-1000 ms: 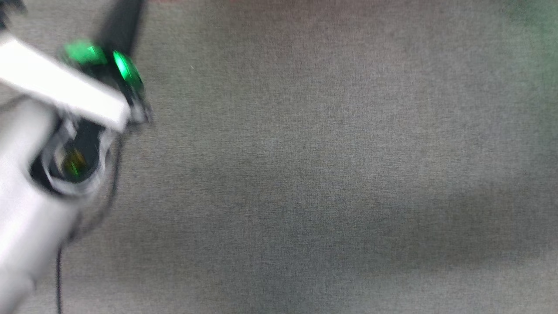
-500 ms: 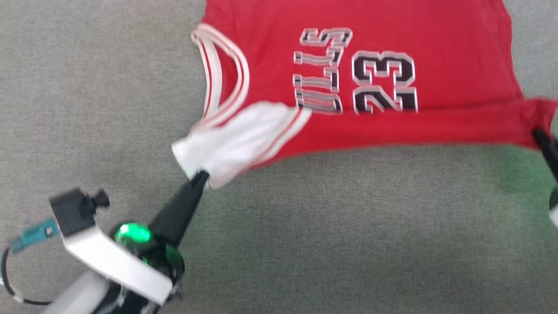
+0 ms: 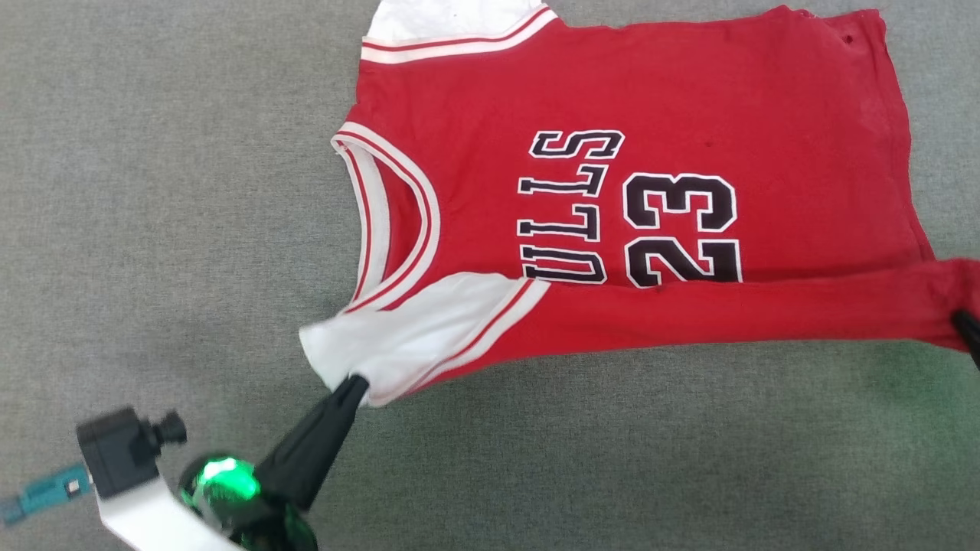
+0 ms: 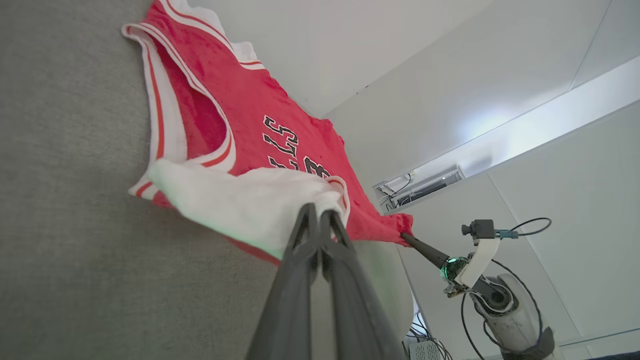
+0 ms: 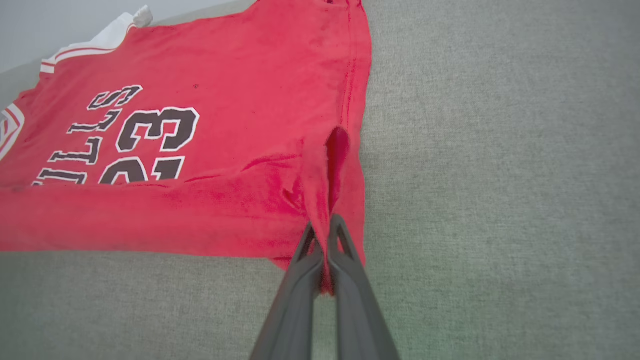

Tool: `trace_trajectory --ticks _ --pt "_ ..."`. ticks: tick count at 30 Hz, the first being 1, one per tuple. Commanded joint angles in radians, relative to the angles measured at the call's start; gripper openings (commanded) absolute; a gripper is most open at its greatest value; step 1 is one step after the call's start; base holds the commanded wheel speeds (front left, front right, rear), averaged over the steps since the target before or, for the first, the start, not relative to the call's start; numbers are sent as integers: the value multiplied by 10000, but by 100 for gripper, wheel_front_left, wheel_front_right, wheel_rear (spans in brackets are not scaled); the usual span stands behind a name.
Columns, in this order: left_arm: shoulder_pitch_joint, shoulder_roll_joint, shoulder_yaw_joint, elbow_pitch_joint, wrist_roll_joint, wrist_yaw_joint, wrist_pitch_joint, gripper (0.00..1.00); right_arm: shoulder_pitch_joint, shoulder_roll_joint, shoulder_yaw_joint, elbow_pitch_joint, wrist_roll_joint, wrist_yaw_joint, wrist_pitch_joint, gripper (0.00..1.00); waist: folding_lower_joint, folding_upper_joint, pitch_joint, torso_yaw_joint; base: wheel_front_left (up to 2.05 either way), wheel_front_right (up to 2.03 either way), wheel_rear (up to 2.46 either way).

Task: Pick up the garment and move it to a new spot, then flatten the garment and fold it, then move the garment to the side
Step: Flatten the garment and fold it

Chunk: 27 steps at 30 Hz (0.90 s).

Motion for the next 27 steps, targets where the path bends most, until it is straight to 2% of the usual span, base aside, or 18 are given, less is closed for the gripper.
trace_trajectory --ticks 1,7,13,21,27 --pt "-390 82 -72 -1 65 27 -43 0 -212 86 -28 -40 -52 -4 43 0 0 -1 24 -21 0 0 0" --pt "-2235 264 -149 672 139 27 -43 0 -1326 332 173 300 -245 -4 248 0 0 -1 227 -137 0 0 0" --pt "-3726 23 -152 1733 -56 27 -45 0 -2519 344 650 1143 -181 -4 244 0 0 -1 659 -291 0 0 0" --pt "-4880 -416 -434 2977 -64 27 -45 0 -3466 452 821 2137 -117 -4 -384 0 0 -1 1404 -328 0 0 0" --pt "-5311 -466 -985 4086 42 30 -25 0 -3878 565 1116 2780 -230 -4 -947 0 0 -1 1792 -319 0 0 0"
